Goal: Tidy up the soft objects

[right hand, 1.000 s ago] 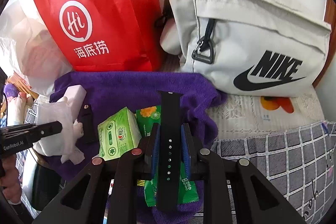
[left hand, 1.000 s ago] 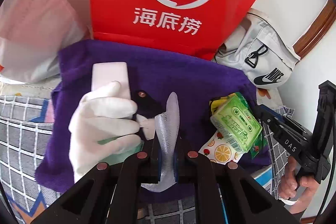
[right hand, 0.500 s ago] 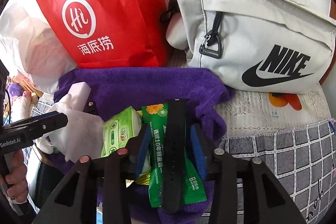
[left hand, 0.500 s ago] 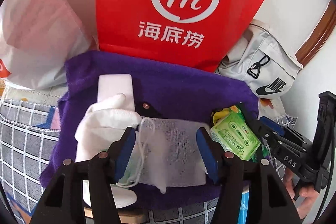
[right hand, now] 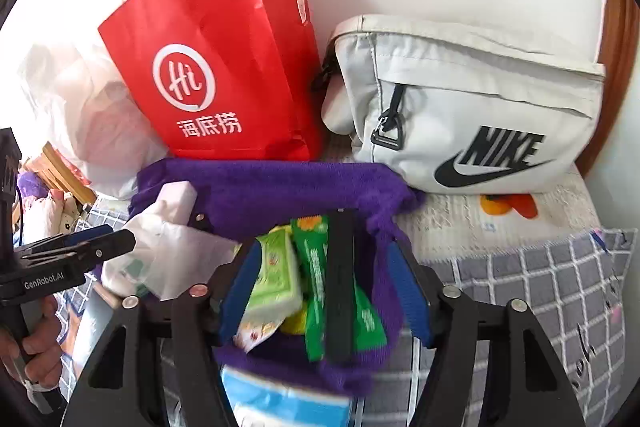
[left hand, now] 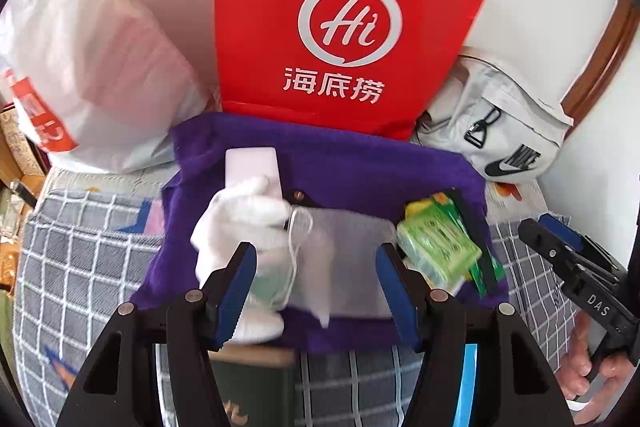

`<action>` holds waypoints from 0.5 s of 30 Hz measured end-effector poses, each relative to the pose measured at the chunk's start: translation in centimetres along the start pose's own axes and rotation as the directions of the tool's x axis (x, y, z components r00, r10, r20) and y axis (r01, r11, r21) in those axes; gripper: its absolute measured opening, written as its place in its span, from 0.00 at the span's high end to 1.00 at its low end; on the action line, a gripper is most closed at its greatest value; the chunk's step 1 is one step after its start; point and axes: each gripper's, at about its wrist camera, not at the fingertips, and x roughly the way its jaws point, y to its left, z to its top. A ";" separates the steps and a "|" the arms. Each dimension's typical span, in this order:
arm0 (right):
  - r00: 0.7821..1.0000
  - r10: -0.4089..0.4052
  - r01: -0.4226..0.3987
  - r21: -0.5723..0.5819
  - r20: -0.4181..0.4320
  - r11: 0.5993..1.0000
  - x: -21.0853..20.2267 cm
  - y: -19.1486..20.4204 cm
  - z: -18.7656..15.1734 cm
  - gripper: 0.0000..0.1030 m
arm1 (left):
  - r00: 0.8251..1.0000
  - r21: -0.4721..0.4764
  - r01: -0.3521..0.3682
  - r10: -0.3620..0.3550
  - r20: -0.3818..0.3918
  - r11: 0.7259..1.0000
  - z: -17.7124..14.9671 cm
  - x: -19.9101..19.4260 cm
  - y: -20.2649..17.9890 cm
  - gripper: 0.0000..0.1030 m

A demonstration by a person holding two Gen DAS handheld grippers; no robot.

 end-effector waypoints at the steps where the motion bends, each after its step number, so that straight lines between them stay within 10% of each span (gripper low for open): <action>1: 1.000 -0.003 0.003 0.004 -0.001 1.000 -0.9 0.2 -0.3 0.37 | 1.000 0.000 -0.001 0.001 0.003 1.000 -0.2 -0.5 -0.1 0.42; 15: 0.999 -0.037 0.037 -0.026 0.004 0.999 -12.2 4.4 -9.0 0.36 | 0.999 0.004 -0.012 0.012 0.052 1.000 -9.1 -11.6 -1.7 0.42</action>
